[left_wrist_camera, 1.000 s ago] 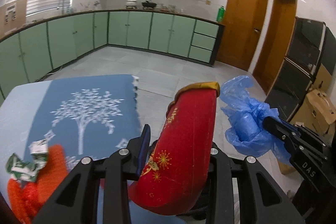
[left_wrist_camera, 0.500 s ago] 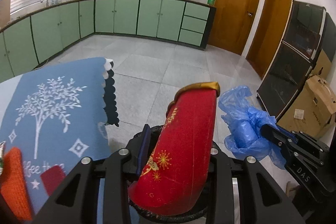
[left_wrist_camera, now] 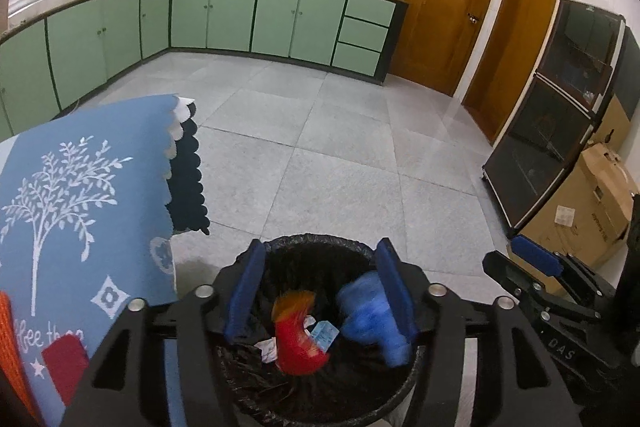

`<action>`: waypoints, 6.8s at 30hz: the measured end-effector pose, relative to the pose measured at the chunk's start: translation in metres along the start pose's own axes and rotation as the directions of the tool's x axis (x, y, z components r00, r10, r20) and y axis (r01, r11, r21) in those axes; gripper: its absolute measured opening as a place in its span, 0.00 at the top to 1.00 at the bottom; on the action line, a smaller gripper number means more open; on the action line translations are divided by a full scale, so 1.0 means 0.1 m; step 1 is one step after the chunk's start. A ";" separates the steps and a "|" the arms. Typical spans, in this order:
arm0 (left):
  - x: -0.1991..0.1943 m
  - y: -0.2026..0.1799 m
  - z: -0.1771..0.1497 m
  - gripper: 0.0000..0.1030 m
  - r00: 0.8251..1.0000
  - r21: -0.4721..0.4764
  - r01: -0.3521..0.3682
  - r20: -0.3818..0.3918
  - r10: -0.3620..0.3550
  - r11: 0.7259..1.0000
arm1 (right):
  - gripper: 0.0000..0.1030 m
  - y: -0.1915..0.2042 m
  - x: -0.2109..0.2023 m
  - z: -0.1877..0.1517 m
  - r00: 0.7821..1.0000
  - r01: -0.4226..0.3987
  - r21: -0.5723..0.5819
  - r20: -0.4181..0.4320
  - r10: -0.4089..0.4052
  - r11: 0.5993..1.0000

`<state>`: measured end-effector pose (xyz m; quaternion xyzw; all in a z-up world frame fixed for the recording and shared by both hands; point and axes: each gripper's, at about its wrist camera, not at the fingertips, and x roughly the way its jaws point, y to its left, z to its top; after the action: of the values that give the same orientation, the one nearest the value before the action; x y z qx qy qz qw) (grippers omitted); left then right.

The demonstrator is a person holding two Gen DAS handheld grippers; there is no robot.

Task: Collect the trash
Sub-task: 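Carry the red cup and blue bag over the black bin and open both grippers, then move both grippers back over the table toward the orange foam nets, then grasp the orange foam net with the left gripper and lift it, then grasp the white-green milk carton with the right gripper and lift it, then carry the foam net and milk carton over the black bin and release both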

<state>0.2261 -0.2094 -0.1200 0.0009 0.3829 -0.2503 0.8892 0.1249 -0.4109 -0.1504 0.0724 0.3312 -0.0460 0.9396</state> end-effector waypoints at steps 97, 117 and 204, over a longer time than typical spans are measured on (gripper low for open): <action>-2.62 2.63 -1.33 0.68 0.866 -0.440 -0.421 0.066 0.496 0.793 | 0.10 3.35 -0.51 -0.06 0.899 -0.414 -0.331 -0.006 0.437 0.848; -2.37 2.99 -1.27 0.68 0.852 -0.452 -0.456 0.028 0.523 0.767 | 0.30 3.84 0.20 -0.01 0.887 -0.461 -0.313 -0.185 0.423 0.830; -0.65 0.02 -0.12 0.67 0.994 -0.004 -0.040 0.101 0.041 0.999 | 0.66 -0.04 -0.34 0.22 0.998 -0.008 -0.031 0.058 0.010 0.999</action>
<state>0.1815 -0.1766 -0.0845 -0.0050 0.3375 -0.2316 0.9124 0.1119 -0.4173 -0.1126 0.0581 0.3039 -0.0388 0.9501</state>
